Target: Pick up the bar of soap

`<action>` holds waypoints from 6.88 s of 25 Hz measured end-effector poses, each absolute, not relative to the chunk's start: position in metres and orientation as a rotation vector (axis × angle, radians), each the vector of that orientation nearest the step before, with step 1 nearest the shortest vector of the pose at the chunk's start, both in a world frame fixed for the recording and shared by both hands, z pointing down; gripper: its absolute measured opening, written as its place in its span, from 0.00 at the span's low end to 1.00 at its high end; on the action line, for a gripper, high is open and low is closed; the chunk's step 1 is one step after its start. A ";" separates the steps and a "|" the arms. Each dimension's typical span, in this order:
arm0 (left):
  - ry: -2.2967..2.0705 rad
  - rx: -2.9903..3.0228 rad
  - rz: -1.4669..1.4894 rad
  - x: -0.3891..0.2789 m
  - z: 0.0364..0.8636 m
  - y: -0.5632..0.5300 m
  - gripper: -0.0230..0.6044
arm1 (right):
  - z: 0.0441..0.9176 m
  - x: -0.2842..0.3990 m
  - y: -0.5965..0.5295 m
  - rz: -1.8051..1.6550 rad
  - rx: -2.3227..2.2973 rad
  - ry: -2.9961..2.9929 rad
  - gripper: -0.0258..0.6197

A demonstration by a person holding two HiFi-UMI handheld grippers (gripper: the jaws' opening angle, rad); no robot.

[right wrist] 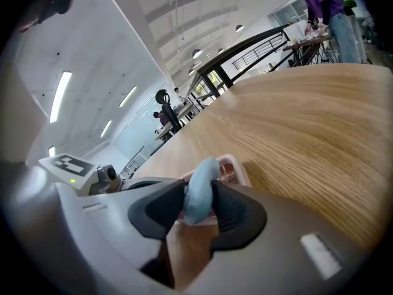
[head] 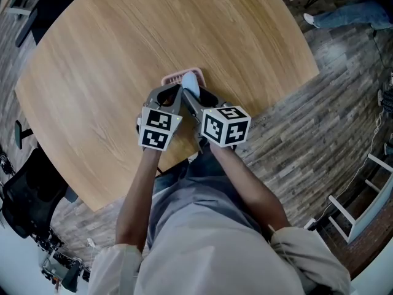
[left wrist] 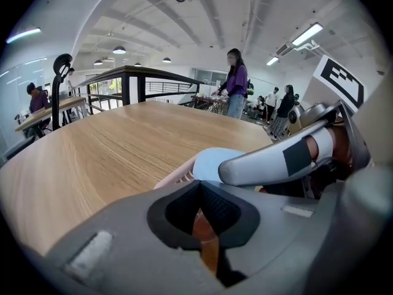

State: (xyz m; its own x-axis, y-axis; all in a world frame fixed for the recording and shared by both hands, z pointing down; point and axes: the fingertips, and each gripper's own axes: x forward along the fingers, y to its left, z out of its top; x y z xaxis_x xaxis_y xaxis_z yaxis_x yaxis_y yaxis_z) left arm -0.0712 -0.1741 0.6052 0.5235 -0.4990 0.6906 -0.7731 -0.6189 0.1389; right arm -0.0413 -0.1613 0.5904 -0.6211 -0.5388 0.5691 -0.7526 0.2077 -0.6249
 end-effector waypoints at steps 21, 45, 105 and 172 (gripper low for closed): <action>-1.097 2.296 0.827 -0.074 0.603 -0.174 0.03 | 0.590 -0.044 -0.161 1.430 1.109 -2.247 0.25; -1.154 2.258 0.713 -0.078 0.592 -0.176 0.04 | 0.587 -0.051 -0.161 1.577 0.951 -2.232 0.25; -1.356 2.372 0.400 -0.073 0.473 -0.171 0.04 | 0.435 -0.036 -0.160 1.710 0.737 -2.610 0.25; -1.493 2.510 0.093 -0.070 0.358 -0.188 0.04 | 0.320 -0.039 -0.165 1.948 0.457 -2.846 0.25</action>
